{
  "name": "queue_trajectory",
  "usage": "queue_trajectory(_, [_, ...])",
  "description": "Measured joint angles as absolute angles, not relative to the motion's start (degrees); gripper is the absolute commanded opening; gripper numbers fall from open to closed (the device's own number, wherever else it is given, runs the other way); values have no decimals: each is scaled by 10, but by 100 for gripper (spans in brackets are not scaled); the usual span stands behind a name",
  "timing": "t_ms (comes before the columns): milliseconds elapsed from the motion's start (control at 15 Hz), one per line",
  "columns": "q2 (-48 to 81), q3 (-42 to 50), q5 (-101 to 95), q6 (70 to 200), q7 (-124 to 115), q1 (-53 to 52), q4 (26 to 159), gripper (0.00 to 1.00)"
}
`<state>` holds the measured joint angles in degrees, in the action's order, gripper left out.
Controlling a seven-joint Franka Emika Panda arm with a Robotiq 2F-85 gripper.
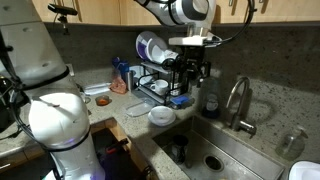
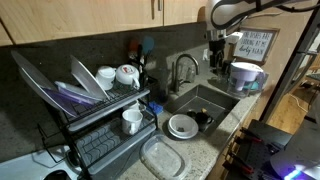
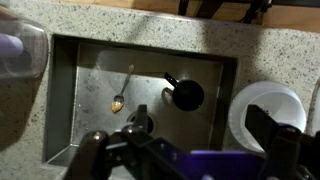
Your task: Move one white bowl to the right then put the remaining bowl in the clear bowl,take it out and put the bowl on the right inside the clear bowl
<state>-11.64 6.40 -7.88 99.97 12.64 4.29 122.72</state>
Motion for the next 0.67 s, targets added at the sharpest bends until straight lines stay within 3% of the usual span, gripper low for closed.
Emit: queue_trajectory(667, [-120,42,-71,1021,189,6,1271,100])
